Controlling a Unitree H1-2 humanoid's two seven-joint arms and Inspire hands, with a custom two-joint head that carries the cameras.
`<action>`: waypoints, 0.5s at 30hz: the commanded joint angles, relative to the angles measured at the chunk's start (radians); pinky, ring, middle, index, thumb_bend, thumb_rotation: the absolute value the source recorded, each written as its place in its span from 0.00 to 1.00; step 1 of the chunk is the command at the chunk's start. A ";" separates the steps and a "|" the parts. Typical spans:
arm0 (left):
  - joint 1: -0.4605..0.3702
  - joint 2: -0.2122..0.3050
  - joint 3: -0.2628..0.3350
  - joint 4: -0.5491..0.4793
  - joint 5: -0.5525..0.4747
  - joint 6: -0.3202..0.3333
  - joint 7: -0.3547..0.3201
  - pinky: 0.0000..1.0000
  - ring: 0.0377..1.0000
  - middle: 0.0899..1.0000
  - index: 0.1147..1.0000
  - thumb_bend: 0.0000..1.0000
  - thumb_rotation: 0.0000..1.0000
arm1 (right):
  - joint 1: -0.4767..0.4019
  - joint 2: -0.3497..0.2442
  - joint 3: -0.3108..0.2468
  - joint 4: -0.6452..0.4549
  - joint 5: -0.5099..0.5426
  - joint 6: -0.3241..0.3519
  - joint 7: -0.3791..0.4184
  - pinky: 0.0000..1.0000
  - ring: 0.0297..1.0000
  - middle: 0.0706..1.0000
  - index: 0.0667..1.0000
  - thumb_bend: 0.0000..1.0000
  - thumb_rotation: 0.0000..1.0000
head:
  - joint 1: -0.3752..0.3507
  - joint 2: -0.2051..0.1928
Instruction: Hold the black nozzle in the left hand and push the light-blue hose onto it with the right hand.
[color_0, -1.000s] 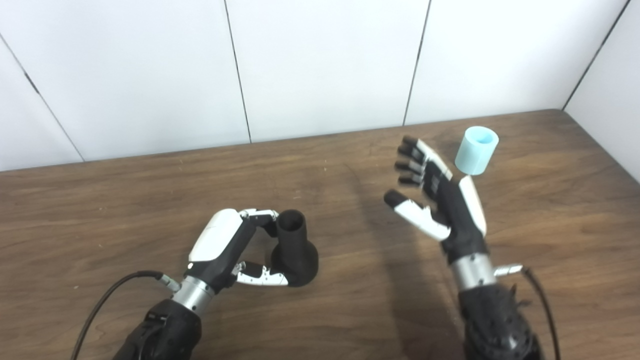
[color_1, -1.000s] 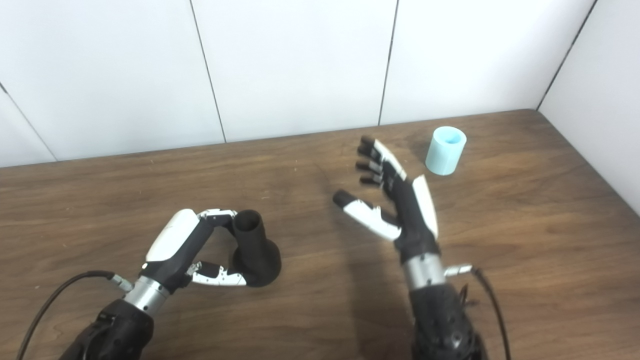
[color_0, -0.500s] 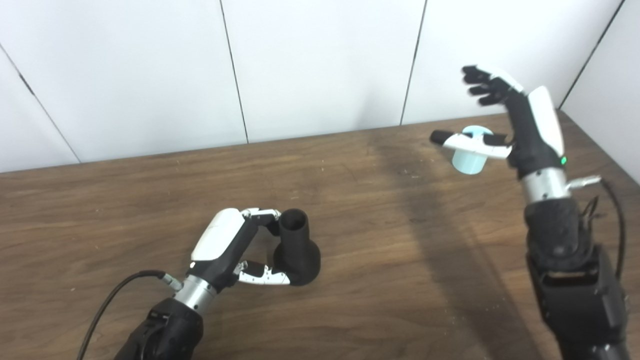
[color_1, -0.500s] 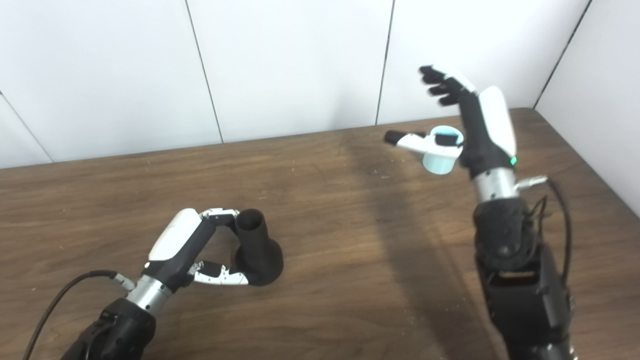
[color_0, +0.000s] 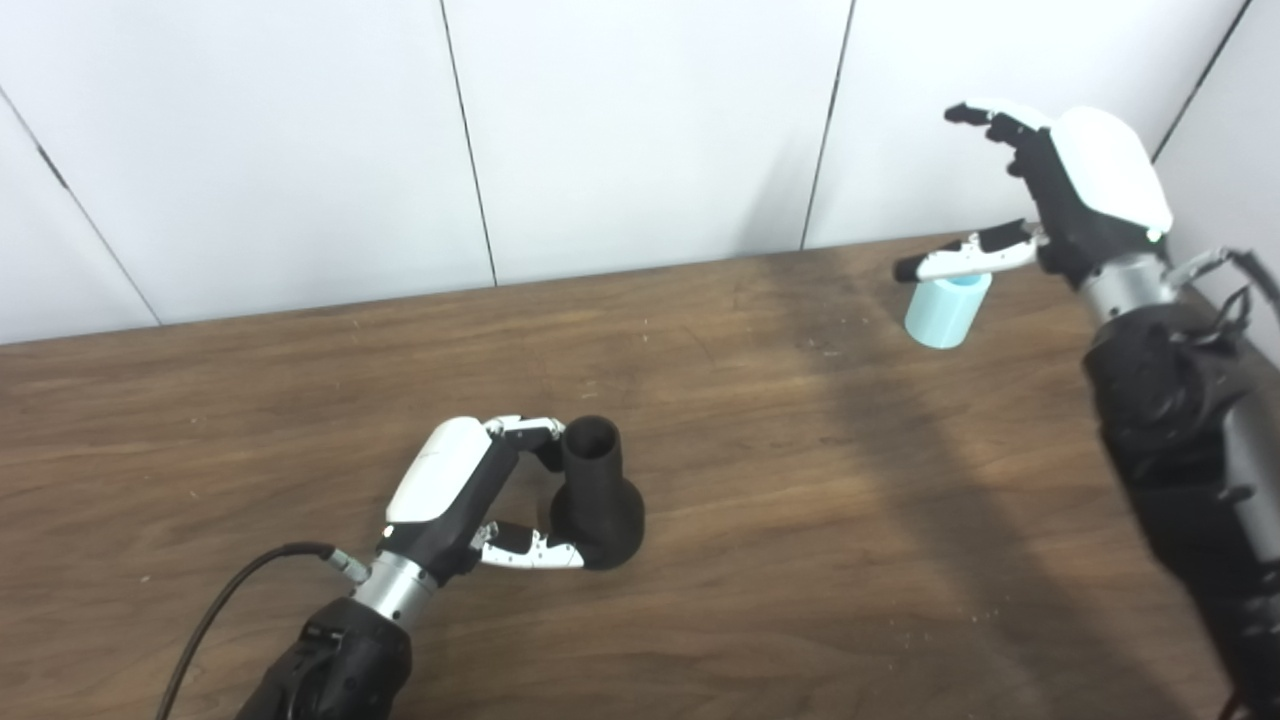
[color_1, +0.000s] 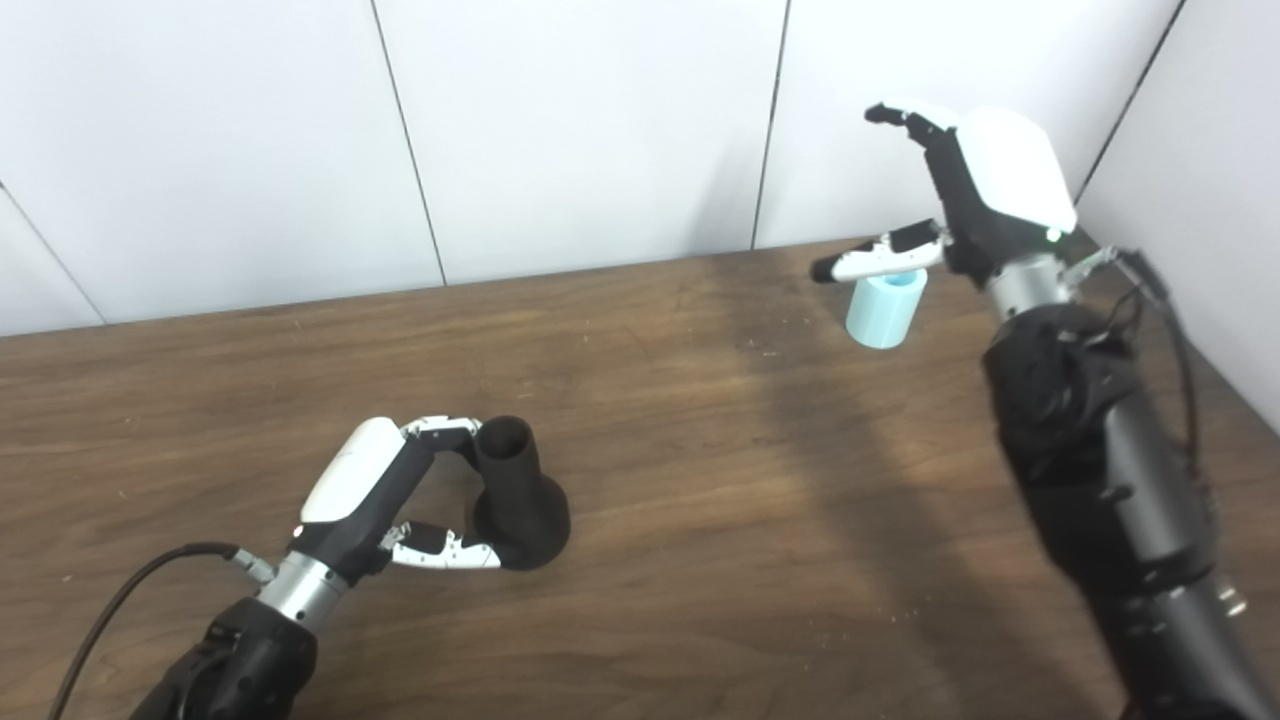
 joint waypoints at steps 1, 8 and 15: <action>0.037 0.018 -0.032 0.048 0.066 0.034 -0.058 0.79 0.57 0.44 0.42 0.52 0.00 | -0.076 -0.056 0.011 0.012 -0.021 0.023 0.053 0.64 0.84 0.87 0.80 0.99 0.33 | 0.001 0.000; 0.041 0.020 -0.032 0.032 0.065 0.044 -0.067 0.78 0.57 0.44 0.42 0.52 0.00 | -0.138 -0.085 0.050 0.129 -0.083 0.039 0.197 0.67 0.88 0.90 0.82 1.00 0.29 | 0.008 0.002; 0.043 0.023 -0.033 0.025 0.067 0.049 -0.071 0.78 0.58 0.45 0.41 0.52 0.00 | -0.166 -0.062 0.035 0.168 -0.170 0.039 0.334 0.69 0.87 0.91 0.81 1.00 0.24 | 0.008 0.002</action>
